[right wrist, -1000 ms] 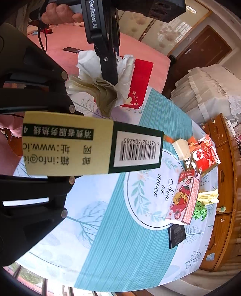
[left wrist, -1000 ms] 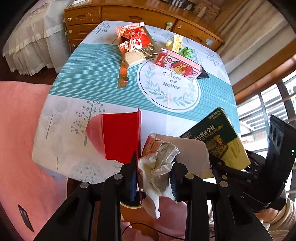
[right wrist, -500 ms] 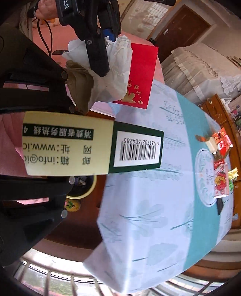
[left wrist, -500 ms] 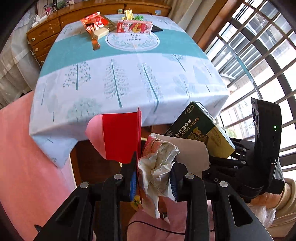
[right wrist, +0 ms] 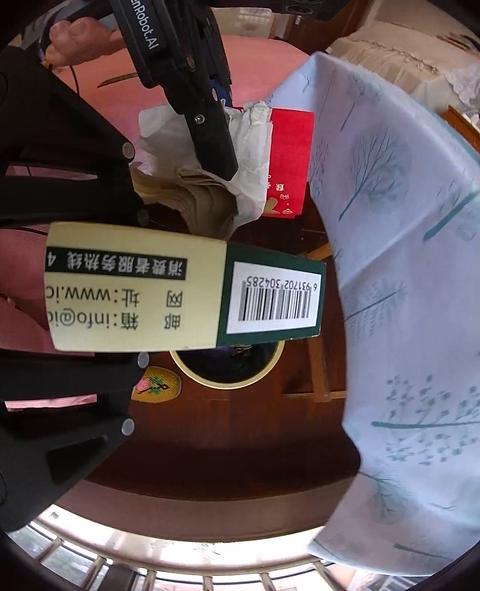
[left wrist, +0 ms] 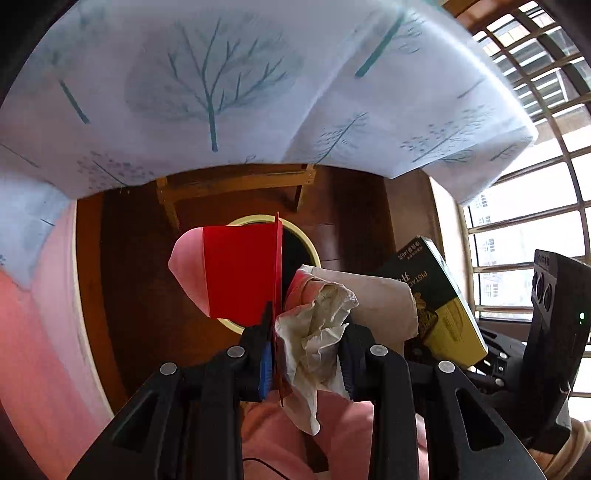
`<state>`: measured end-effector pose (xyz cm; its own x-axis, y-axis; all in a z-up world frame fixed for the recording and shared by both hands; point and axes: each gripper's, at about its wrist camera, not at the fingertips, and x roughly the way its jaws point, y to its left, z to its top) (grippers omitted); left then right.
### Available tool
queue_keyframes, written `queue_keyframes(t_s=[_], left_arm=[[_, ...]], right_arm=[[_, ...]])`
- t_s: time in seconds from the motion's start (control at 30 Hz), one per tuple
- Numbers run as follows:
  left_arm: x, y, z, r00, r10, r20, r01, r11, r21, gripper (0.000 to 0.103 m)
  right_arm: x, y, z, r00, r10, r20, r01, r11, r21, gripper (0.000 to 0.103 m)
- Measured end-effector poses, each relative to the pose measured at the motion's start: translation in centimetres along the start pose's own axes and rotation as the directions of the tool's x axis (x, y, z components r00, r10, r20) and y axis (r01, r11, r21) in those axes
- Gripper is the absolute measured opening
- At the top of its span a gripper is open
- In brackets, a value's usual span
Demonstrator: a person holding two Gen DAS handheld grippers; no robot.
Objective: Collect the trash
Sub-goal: 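Carry both items over the bin and open both tools to drop them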
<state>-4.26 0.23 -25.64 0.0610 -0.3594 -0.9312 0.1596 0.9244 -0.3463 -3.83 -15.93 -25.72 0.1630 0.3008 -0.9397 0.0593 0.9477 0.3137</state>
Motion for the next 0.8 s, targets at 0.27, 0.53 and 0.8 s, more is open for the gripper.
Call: queue_keyframes(t_s=[0.27, 0.53, 0.8], left_arm=[[14.8, 4.8, 0.5, 0.998, 0.049, -0.038, -0.050, 0.998, -0.031, 0.032], [20.9, 6.8, 1.4, 0.992, 0.094, -0.088, -0.092, 0.995, 0.034, 0.074], [18.9, 7.5, 2.6, 0.987, 0.153, -0.039, -0.154, 0.988, -0.004, 0.090]], right_arm=[[14.1, -5.1, -0.7, 0.999, -0.020, -0.044, 0.022, 0.999, 0.041, 0.026], [22.0, -7.4, -0.3, 0.994, 0.008, -0.110, -0.008, 1.000, 0.001, 0.029], [22.3, -6.3, 2.0, 0.993, 0.026, -0.116, -0.032, 0.998, -0.046, 0.066]])
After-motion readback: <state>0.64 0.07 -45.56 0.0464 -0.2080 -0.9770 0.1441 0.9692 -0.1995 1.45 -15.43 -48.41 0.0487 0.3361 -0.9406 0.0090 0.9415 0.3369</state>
